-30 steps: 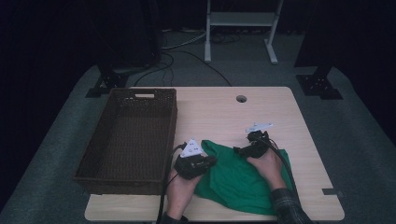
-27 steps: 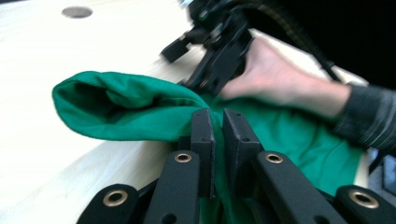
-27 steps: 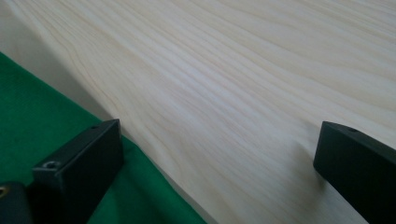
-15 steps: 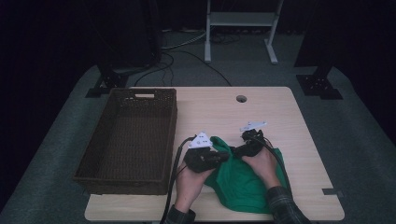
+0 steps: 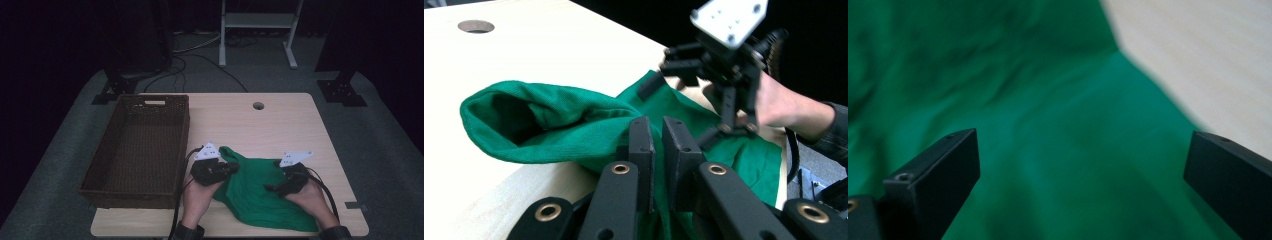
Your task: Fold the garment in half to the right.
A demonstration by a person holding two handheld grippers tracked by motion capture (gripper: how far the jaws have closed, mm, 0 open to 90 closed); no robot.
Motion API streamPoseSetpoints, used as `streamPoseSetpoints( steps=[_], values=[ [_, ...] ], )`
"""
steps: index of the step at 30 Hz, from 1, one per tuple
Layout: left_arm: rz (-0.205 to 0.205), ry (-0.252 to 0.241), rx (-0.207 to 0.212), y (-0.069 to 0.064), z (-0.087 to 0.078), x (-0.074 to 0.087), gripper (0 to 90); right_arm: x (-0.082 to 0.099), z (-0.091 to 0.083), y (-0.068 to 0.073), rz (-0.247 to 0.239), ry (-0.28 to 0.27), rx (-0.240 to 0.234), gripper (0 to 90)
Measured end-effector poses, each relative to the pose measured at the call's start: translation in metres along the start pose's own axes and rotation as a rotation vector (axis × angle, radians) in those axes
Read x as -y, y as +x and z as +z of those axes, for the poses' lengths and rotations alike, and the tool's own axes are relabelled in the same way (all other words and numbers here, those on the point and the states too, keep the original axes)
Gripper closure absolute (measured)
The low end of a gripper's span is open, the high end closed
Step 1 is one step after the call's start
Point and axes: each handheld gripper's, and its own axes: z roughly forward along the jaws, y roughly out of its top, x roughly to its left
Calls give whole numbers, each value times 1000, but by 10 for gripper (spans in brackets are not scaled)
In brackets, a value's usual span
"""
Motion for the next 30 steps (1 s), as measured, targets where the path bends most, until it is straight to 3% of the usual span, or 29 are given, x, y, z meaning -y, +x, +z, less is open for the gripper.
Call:
streamPoseSetpoints(
  steps=[4,11,21,30],
  values=[
    [5,3,-6,-1,-1,0,839,11,8,6,-37,65,-19,0],
    [5,2,-8,-1,-4,0,839,13,12,9,-45,39,-14,0],
    [10,-14,-7,-1,-10,-4,839,-10,38,20,-74,39,-40,0],
    [7,-24,47,-3,1,-10,842,-32,61,37,-115,40,-85,0]
  ],
)
